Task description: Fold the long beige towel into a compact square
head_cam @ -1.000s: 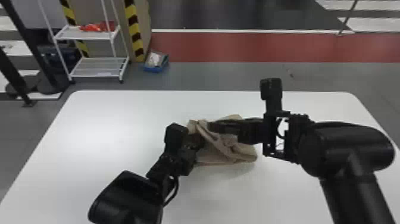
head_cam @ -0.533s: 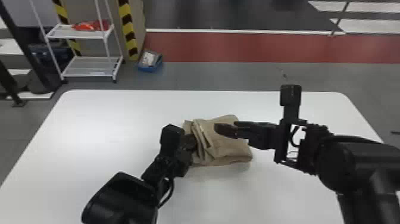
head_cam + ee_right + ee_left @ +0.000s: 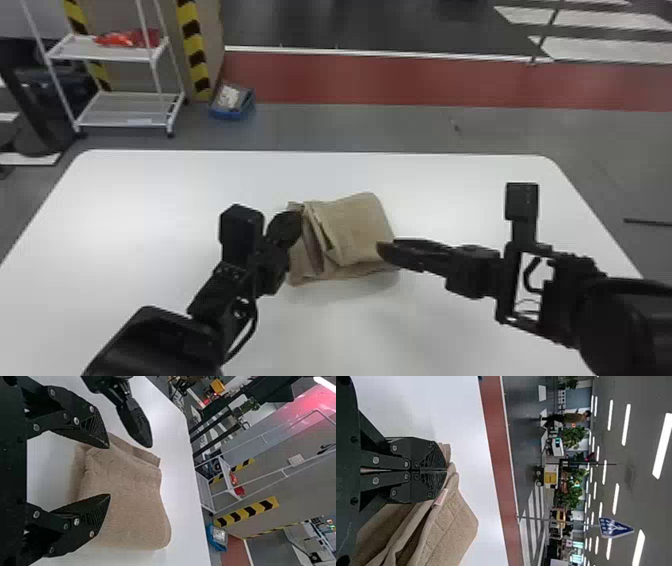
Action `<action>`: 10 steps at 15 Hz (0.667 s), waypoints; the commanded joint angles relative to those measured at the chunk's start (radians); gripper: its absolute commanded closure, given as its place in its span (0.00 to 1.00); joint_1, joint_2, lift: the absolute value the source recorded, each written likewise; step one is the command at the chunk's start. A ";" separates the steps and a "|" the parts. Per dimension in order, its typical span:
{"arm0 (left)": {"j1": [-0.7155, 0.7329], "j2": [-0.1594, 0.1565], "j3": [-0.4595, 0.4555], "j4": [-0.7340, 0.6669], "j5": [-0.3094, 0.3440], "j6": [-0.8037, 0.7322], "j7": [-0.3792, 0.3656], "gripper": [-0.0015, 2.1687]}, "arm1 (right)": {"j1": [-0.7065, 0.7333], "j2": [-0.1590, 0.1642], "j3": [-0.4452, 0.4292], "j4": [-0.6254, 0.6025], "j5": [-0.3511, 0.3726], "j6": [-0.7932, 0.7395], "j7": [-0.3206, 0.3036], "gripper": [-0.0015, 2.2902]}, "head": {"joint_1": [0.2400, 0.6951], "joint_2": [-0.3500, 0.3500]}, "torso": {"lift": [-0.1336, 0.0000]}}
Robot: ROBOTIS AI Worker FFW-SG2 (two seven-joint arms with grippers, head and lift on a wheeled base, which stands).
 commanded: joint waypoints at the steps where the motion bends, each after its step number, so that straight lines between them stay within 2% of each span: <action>1: 0.022 0.000 0.024 -0.040 0.001 -0.007 0.000 0.81 | 0.072 -0.008 -0.035 -0.040 0.003 0.006 0.020 0.91 | 1.00 0.36 | 0.11; 5: 0.036 0.002 0.086 -0.040 0.013 -0.068 -0.002 0.81 | 0.081 -0.008 -0.023 0.017 0.043 -0.009 0.046 0.91 | 1.00 0.36 | 0.11; 8: 0.028 0.008 0.117 -0.040 0.035 -0.068 -0.006 0.79 | -0.013 -0.003 0.060 0.132 0.103 -0.009 0.024 0.91 | 1.00 0.41 | 0.11; 10: 0.023 0.017 0.115 -0.040 0.033 -0.071 -0.009 0.76 | -0.100 0.000 0.118 0.229 0.151 -0.012 -0.019 0.91 | 1.00 0.45 | 0.11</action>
